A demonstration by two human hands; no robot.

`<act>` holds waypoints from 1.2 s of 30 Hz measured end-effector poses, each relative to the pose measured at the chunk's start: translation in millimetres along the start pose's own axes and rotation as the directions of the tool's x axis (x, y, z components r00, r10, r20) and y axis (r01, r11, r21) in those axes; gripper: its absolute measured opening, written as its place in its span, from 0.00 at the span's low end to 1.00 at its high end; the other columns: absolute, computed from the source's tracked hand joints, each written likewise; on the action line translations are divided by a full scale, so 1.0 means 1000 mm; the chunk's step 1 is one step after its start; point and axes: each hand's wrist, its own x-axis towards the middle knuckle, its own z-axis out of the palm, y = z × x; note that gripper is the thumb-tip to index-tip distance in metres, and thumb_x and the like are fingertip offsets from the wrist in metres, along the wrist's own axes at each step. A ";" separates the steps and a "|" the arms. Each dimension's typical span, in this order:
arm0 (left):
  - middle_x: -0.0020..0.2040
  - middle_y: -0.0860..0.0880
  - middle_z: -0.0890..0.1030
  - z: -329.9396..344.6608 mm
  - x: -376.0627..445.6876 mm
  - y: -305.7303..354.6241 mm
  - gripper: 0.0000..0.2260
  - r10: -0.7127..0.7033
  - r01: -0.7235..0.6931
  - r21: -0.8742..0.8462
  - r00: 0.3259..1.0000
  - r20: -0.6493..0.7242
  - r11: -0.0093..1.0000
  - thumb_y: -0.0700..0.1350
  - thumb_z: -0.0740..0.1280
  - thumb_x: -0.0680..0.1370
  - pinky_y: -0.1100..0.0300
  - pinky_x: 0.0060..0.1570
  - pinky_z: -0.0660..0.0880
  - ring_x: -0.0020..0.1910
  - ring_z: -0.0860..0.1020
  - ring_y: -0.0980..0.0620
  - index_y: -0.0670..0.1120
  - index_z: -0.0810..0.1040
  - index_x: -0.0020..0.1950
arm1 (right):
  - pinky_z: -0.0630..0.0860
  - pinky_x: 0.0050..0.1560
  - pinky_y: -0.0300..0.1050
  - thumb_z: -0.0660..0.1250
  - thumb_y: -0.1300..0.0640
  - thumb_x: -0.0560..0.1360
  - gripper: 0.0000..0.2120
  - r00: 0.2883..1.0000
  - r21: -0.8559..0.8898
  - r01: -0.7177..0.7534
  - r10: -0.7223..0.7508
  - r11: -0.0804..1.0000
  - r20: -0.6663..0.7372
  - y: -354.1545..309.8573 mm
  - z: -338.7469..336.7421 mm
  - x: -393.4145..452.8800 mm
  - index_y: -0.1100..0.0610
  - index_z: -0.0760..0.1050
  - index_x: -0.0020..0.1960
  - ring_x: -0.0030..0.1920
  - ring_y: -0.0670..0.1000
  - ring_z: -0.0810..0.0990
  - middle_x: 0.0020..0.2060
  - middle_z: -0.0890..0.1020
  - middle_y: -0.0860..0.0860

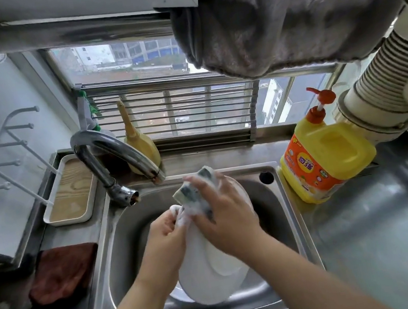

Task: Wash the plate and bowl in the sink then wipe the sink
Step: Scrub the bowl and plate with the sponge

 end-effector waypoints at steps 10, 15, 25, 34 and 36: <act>0.35 0.41 0.79 -0.003 0.001 0.001 0.13 0.034 -0.035 0.066 0.999 0.003 0.997 0.41 0.61 0.81 0.54 0.34 0.70 0.34 0.74 0.47 0.46 0.77 0.37 | 0.61 0.70 0.48 0.60 0.44 0.75 0.26 0.997 0.110 -0.032 0.024 0.993 0.069 -0.010 0.006 -0.004 0.37 0.59 0.72 0.73 0.54 0.58 0.72 0.62 0.55; 0.33 0.43 0.69 0.001 -0.008 0.009 0.15 0.020 -0.027 -0.058 0.991 -0.132 0.998 0.42 0.60 0.81 0.58 0.31 0.65 0.32 0.66 0.49 0.46 0.68 0.34 | 0.73 0.60 0.55 0.58 0.49 0.76 0.21 0.824 0.526 -0.531 0.550 0.665 0.137 0.062 -0.002 0.032 0.43 0.66 0.69 0.57 0.56 0.75 0.60 0.75 0.56; 0.40 0.47 0.79 -0.007 -0.022 -0.003 0.15 -0.139 0.138 -0.260 0.990 0.012 0.956 0.37 0.59 0.80 0.58 0.38 0.76 0.39 0.76 0.52 0.51 0.76 0.37 | 0.78 0.50 0.55 0.65 0.55 0.71 0.19 0.722 0.858 -0.458 0.661 0.233 0.206 0.090 0.016 -0.012 0.52 0.72 0.62 0.49 0.58 0.81 0.53 0.80 0.60; 0.36 0.47 0.74 -0.007 0.031 0.026 0.11 -0.185 0.181 0.041 0.970 0.161 0.983 0.45 0.60 0.82 0.59 0.32 0.68 0.31 0.71 0.53 0.48 0.74 0.39 | 0.72 0.52 0.40 0.62 0.47 0.77 0.22 0.971 0.063 -0.221 0.214 0.973 0.109 0.046 -0.050 0.019 0.36 0.61 0.69 0.54 0.49 0.71 0.58 0.69 0.51; 0.36 0.46 0.78 0.004 0.025 0.020 0.10 -0.125 0.125 0.006 0.978 0.165 0.992 0.42 0.60 0.81 0.61 0.32 0.72 0.32 0.75 0.53 0.46 0.77 0.42 | 0.66 0.64 0.48 0.60 0.45 0.77 0.25 0.988 -0.094 -0.157 0.158 0.983 -0.005 0.021 -0.034 0.014 0.38 0.58 0.72 0.63 0.56 0.68 0.64 0.67 0.55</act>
